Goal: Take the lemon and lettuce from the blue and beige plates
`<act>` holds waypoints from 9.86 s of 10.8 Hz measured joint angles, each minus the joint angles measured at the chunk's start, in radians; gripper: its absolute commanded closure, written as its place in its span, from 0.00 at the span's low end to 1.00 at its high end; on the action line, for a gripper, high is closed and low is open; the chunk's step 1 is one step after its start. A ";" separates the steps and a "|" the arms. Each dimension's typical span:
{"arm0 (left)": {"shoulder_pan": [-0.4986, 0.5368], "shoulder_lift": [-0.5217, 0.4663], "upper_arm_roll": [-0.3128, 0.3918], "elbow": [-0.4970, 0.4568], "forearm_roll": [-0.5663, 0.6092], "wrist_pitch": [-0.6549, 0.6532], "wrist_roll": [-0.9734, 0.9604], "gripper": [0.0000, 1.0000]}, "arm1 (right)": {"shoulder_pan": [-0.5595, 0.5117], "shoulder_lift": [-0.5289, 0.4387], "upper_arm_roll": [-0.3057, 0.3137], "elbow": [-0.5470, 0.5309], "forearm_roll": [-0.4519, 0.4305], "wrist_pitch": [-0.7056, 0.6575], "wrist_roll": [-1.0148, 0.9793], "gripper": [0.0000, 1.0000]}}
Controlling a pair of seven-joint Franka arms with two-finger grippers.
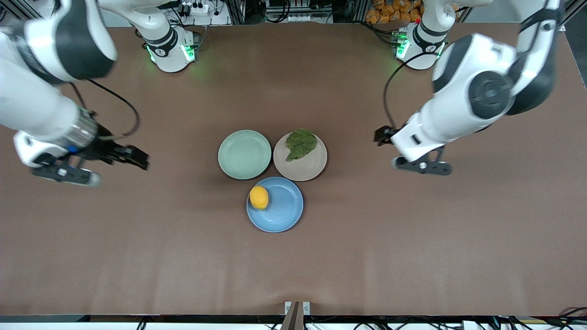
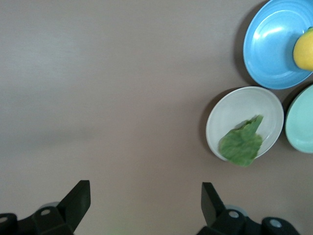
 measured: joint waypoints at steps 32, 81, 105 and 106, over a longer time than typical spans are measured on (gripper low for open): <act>-0.402 0.476 0.002 -0.014 0.001 0.495 -0.396 1.00 | 0.013 0.366 0.200 0.038 -0.257 0.308 0.221 0.82; 0.237 -0.248 0.015 -0.674 0.210 0.486 0.059 0.00 | -0.097 -0.166 -0.217 0.057 -0.052 -0.323 -0.436 0.00; 0.260 -0.330 -0.023 -0.024 0.108 -0.113 0.109 0.00 | -0.084 -0.174 -0.218 0.093 -0.051 -0.323 -0.412 0.00; 0.260 -0.330 -0.023 -0.020 0.108 -0.115 0.111 0.00 | -0.084 -0.174 -0.218 0.093 -0.051 -0.323 -0.412 0.00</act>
